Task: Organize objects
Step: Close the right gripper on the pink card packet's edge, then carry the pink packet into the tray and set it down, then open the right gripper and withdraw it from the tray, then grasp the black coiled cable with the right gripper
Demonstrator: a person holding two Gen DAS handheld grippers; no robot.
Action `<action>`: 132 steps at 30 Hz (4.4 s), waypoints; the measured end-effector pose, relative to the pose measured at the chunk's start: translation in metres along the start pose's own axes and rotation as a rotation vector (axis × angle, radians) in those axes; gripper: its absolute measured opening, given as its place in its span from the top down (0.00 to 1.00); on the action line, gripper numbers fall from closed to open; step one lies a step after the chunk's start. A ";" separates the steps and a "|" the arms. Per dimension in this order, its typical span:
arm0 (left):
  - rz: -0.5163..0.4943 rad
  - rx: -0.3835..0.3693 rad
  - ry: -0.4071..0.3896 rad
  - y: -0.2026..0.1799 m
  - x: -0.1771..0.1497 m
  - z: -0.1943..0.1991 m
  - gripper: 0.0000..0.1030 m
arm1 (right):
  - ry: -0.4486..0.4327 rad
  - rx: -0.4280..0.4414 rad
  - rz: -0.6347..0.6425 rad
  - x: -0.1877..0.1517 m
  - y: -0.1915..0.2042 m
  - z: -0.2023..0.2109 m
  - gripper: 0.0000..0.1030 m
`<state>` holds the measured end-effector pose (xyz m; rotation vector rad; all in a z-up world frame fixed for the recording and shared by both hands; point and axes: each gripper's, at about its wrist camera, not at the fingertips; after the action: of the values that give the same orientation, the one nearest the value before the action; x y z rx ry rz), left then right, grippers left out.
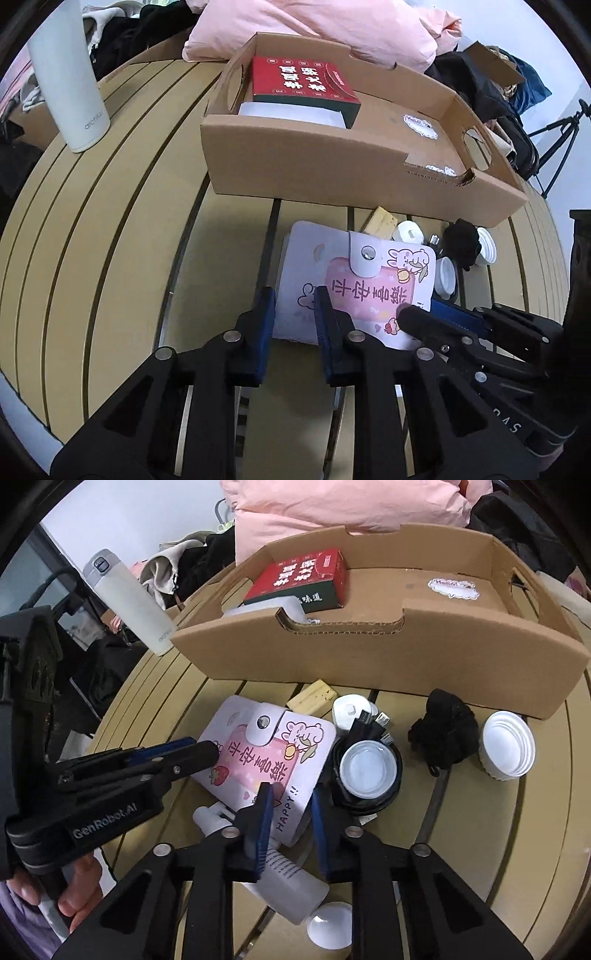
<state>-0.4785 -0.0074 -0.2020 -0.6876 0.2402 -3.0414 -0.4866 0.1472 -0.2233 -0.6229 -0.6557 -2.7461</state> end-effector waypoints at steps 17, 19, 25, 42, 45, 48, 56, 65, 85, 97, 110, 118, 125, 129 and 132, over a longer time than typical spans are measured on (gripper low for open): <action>0.035 -0.219 -0.193 -0.010 0.020 0.087 0.95 | -0.201 0.059 0.023 0.019 0.008 0.089 0.92; 0.027 -0.255 -0.224 -0.019 0.037 0.099 0.96 | -0.225 0.070 0.004 0.026 0.002 0.102 0.92; -0.059 -0.254 -0.294 -0.068 0.108 0.105 0.96 | -0.267 -0.011 0.024 0.078 -0.013 0.133 0.94; -0.156 -0.179 0.010 -0.129 0.201 -0.098 0.91 | 0.016 -0.387 0.070 0.200 -0.142 -0.005 0.98; -0.171 -0.200 -0.052 -0.128 0.199 -0.074 0.53 | -0.015 -0.382 0.094 0.199 -0.135 -0.002 0.96; -0.194 -0.102 -0.103 -0.123 0.194 -0.044 0.31 | -0.037 -0.393 0.084 0.199 -0.131 0.011 0.94; -0.256 0.030 -0.202 -0.096 0.140 0.056 0.24 | -0.185 -0.273 0.049 0.177 -0.105 0.103 0.11; -0.197 0.139 -0.324 -0.057 0.027 0.178 0.00 | -0.286 -0.263 0.124 0.078 -0.021 0.222 0.11; -0.107 0.106 -0.288 -0.003 -0.158 0.260 0.00 | -0.164 -0.251 0.216 -0.160 0.102 0.245 0.11; -0.090 0.009 -0.165 -0.006 -0.152 0.200 0.00 | -0.214 -0.316 0.073 -0.156 0.066 0.235 0.11; -0.139 0.005 -0.141 -0.045 -0.011 0.086 0.12 | -0.164 -0.172 0.009 -0.044 0.008 0.120 0.46; 0.036 0.015 -0.120 -0.011 0.047 0.024 0.13 | -0.107 -0.143 0.030 0.014 -0.009 0.037 0.59; 0.048 0.023 -0.083 0.002 0.044 0.014 0.13 | -0.102 -0.105 0.029 0.011 -0.014 0.017 0.95; -0.001 0.036 -0.090 -0.005 0.043 0.013 0.13 | -0.135 -0.093 -0.010 0.011 -0.017 0.032 0.96; -0.061 0.017 -0.083 -0.016 0.039 0.011 0.13 | -0.181 -0.052 -0.041 0.012 -0.024 0.051 0.96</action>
<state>-0.5086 0.0044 -0.1727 -0.8335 0.1955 -3.0595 -0.4874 0.1906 -0.1852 -0.8879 -0.6434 -2.7744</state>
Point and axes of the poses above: each gripper's, at about its wrist camera, not at the fingertips, and z roughly against the way its jaws point, y to its left, x to its top, and after that the axes turned 2 degrees about x, right-handed
